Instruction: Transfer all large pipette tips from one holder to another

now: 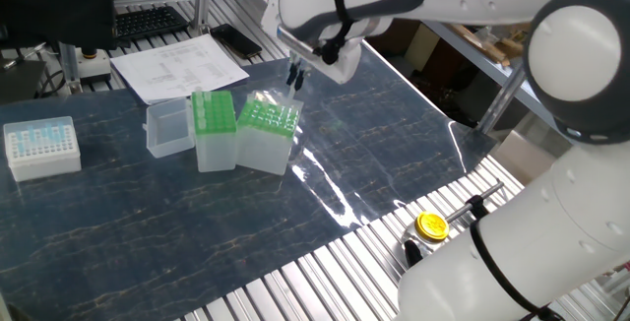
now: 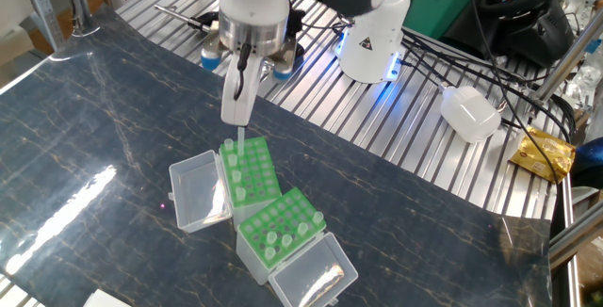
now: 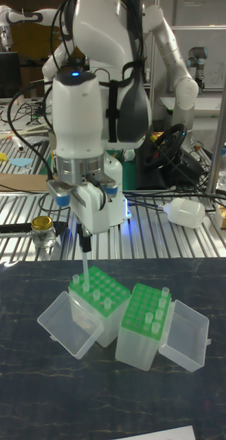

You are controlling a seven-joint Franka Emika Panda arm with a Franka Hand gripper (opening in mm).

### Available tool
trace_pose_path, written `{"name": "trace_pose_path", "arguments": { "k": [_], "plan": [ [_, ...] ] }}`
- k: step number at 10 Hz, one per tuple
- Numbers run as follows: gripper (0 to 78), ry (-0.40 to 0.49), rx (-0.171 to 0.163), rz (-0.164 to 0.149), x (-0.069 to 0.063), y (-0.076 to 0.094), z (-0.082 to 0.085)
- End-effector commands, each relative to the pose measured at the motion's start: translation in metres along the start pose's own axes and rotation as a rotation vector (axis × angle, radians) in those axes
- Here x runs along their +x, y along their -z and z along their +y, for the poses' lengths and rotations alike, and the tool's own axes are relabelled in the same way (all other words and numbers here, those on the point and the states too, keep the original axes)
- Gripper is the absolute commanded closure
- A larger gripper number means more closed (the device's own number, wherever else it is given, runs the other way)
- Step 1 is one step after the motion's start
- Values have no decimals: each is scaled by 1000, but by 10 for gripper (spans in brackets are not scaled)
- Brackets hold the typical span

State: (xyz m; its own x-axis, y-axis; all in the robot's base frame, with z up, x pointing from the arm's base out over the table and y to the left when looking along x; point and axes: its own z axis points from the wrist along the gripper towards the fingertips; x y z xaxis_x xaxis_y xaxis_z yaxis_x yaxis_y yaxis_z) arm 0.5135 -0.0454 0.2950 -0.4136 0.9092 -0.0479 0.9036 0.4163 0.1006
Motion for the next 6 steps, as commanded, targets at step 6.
{"name": "trace_pose_path", "arguments": {
  "k": [6],
  "plan": [
    [764, 81, -7, 10, -1, 34, -8]
  ]
}}
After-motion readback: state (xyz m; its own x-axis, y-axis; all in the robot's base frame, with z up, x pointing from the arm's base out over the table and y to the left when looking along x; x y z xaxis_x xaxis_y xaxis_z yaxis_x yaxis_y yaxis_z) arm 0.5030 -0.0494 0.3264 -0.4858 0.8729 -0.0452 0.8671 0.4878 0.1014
